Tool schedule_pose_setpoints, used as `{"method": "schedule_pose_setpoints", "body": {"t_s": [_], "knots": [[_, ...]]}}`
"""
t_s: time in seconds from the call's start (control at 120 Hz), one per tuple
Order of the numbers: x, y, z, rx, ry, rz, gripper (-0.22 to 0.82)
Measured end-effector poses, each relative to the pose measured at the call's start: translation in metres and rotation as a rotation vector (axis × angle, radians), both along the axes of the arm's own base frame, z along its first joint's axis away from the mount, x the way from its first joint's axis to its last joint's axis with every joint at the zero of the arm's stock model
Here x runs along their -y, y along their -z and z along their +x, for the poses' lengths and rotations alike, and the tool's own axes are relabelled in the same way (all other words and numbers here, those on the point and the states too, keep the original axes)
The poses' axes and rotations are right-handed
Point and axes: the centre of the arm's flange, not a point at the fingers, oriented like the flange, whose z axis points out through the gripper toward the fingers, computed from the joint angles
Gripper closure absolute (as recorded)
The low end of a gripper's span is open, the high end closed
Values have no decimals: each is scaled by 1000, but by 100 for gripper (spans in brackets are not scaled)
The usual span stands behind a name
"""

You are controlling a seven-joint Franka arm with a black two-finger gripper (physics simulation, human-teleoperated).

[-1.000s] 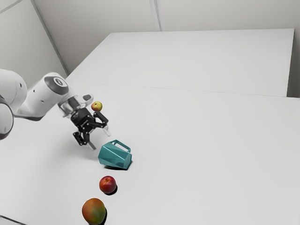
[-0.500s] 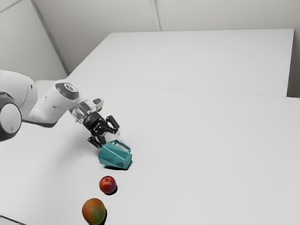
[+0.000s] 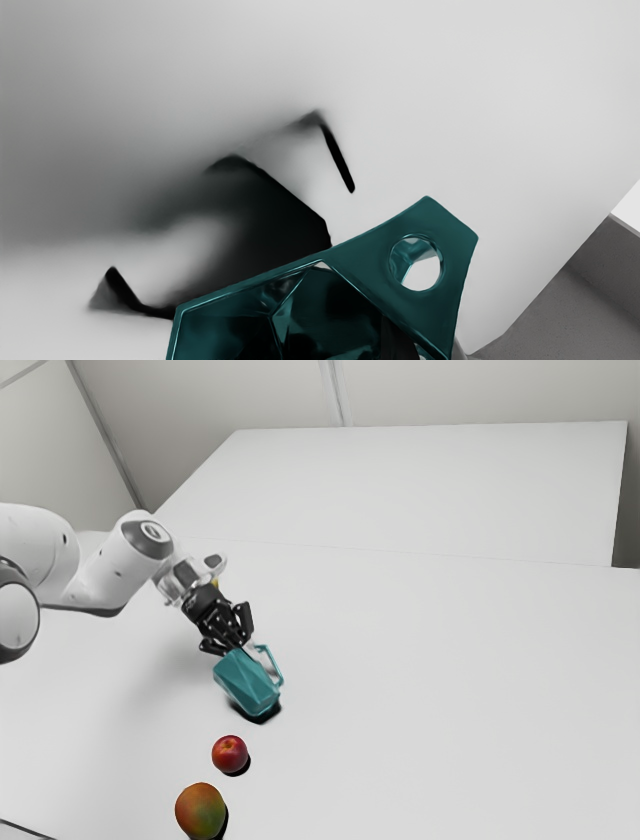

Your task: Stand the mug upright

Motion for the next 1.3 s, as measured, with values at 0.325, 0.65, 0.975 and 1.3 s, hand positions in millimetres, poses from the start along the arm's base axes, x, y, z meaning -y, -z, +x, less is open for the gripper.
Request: {"method": "schedule_pose_setpoints", "body": {"t_s": [0.325, 0.65, 0.975, 1.3], "knots": [[46, -64, 3, 112, 188, 247, 78], [89, -112, 11, 328, 390, 604, 79], [120, -110, -5, 467, 453, 797, 79], [118, -94, 3, 518, 353, 829, 79]]}}
